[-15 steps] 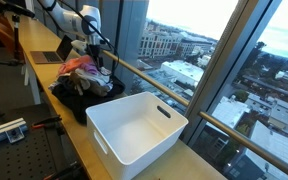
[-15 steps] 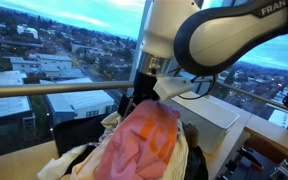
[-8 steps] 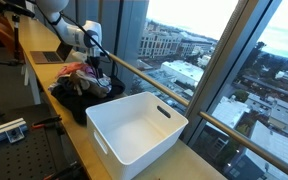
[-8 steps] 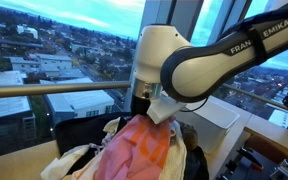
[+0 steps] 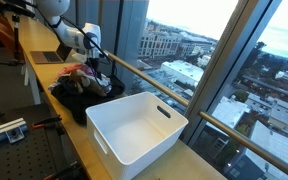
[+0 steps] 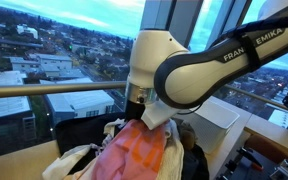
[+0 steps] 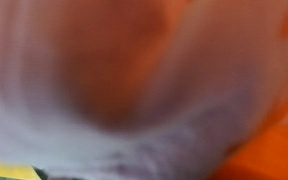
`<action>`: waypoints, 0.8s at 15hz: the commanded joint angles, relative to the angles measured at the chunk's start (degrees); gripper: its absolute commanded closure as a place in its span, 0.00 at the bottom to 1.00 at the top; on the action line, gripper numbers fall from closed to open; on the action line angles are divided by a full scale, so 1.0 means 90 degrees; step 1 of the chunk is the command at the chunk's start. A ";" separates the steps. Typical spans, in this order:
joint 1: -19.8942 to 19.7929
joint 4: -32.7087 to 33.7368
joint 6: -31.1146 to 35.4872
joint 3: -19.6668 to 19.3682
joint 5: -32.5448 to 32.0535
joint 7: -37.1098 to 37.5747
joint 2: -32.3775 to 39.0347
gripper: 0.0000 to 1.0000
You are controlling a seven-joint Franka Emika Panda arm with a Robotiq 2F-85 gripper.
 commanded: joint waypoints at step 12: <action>-0.0120 -0.0649 0.0148 -0.0353 -0.0040 0.0234 -0.0935 0.99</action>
